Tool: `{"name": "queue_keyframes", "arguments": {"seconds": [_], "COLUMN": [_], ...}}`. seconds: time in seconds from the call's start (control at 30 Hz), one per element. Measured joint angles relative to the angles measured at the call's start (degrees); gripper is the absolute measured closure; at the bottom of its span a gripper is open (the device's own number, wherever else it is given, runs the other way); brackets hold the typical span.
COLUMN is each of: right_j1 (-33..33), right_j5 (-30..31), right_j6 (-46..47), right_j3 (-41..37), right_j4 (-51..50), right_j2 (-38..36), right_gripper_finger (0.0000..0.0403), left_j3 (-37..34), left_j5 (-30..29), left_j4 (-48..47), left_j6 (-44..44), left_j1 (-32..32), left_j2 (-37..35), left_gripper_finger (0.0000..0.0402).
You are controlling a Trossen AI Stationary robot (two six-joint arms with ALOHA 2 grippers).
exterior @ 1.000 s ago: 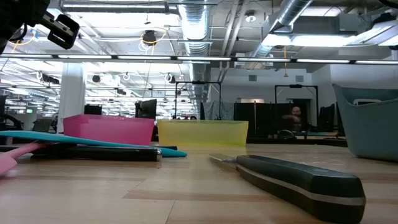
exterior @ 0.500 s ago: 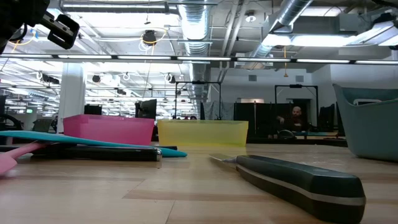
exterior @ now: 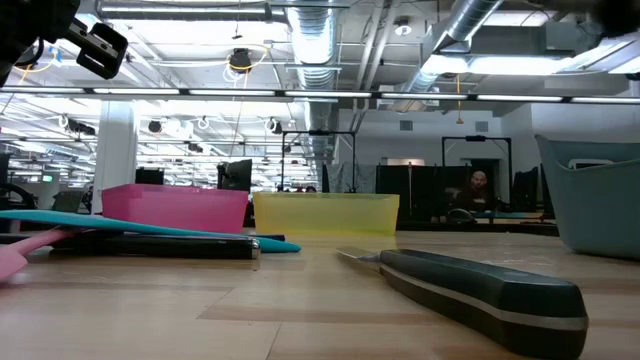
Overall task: Pick & Place Kitchen Items
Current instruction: Put the blue spatula into the yellow bin
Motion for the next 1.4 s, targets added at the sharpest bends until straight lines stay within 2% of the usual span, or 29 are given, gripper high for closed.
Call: {"name": "queue_keyframes", "arguments": {"seconds": [0.1, 0.2, 0.4, 0.57, 0.77, 1.07, 1.3, 1.4], "right_j1": [-3.6, -6.5, -11.3, -13.5, -16.0, -18.3, -17.7, -17.0], "right_j5": [-1.2, -4.2, -12.2, -15.4, -15.0, -13.3, -13.1, -11.1], "right_j6": [-5.4, -9.7, -17.9, -26.9, -42.4, -60.2, -73.7, -79.9], "right_j3": [0.0, 1.7, 9.0, 16.7, 25.0, 33.6, 38.8, 40.9], "right_j4": [8.8, 12.9, 13.1, 10.6, 2.9, 2.6, 1.7, 0.9], "right_j2": [2.6, 5.6, 13.0, 19.5, 26.4, 38.9, 48.4, 52.1], "right_gripper_finger": [0.0257, 0.0266, 0.0280, 0.0282, 0.0282, 0.0265, 0.0222, 0.0195], "left_j3": [0.0, 0.0, 0.0, 0.0, 0.0, 0.0, 0.0, 0.0], "left_j5": [0.0, 0.0, 0.1, 0.1, 0.1, 0.1, 0.2, 0.2], "left_j4": [0.0, 0.0, 0.0, 0.0, 0.0, 0.5, 0.5, 0.6], "left_j6": [0.0, 0.0, 0.0, 0.0, 0.0, 0.0, 0.0, 0.0], "left_j1": [0.0, 0.0, 0.0, 0.0, 0.0, 0.0, 0.0, 0.0], "left_j2": [0.0, 0.0, 0.0, 0.0, 0.0, 0.0, 0.2, 0.2], "left_gripper_finger": [0.0394, 0.0394, 0.0394, 0.0394, 0.0394, 0.0394, 0.0394, 0.0394]}}
